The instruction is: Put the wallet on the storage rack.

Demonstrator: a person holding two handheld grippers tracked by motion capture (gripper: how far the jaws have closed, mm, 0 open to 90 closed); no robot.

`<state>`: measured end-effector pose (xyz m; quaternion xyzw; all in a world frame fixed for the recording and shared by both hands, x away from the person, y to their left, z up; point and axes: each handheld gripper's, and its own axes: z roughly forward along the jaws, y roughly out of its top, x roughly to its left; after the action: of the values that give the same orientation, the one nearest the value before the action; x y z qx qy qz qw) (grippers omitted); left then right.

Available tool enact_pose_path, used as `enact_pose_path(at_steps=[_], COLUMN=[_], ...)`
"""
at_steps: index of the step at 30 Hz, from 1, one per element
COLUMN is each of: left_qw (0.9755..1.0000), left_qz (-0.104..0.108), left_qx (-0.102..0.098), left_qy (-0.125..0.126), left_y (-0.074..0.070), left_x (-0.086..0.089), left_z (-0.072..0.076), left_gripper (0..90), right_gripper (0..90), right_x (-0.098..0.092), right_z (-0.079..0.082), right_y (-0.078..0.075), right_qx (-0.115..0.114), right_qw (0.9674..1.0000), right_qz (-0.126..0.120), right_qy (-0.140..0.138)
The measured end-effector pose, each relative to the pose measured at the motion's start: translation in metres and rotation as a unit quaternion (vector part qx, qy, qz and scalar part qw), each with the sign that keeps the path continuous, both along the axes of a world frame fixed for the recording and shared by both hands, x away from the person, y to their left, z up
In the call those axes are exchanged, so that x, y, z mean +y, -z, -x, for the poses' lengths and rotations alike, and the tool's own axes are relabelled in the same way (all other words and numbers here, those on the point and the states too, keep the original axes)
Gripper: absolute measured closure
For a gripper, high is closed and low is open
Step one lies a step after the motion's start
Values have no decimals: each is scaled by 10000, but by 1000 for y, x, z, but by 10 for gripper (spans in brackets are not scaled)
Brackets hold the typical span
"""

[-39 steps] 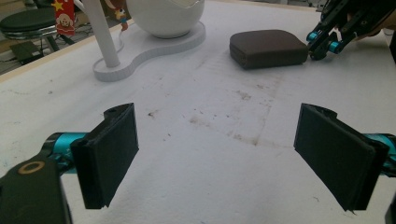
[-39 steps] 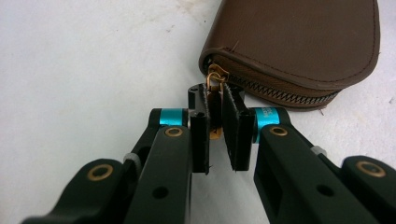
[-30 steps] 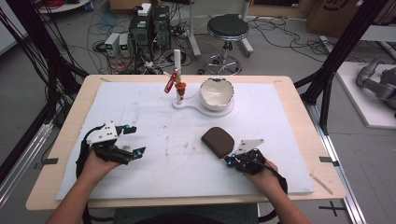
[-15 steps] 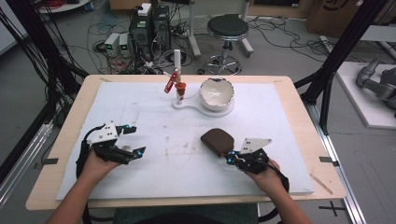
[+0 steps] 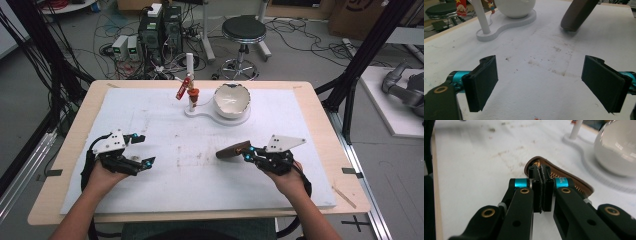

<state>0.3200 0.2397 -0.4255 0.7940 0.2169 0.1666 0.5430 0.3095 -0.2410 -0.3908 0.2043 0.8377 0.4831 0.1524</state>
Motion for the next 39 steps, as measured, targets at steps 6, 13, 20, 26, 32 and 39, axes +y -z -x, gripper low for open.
enact_pose_path(at_steps=[6, 13, 20, 26, 32, 39], left_qw=[10000, 10000, 10000, 10000, 10000, 10000], left_qz=[-9, 19, 1, 12, -3, 2], left_qx=[4, 11, -1, 10, 1, -1], left_qy=[2, -8, 0, -9, -7, -7], left_y=[0, 0, 0, 1, 1, 0], left_x=[0, 0, -1, 0, -1, -1], left_z=[0, 0, -1, -1, -1, -1], left_gripper=[137, 136, 137, 136, 136, 137], right_gripper=[900, 900, 900, 900, 900, 900], right_x=[0, 6, 7, 10, 14, 14], right_z=[-9, -23, -42, -53, -67, -81], right_y=[-17, -30, -34, -48, -64, -76], right_qx=[-168, -237, -163, -273, -363, -405], right_qw=[9998, 9996, 9997, 9994, 9991, 9985], right_qz=[-110, -135, -181, -202, -201, -295], right_qy=[25, 27, 70, 79, 126, 208])
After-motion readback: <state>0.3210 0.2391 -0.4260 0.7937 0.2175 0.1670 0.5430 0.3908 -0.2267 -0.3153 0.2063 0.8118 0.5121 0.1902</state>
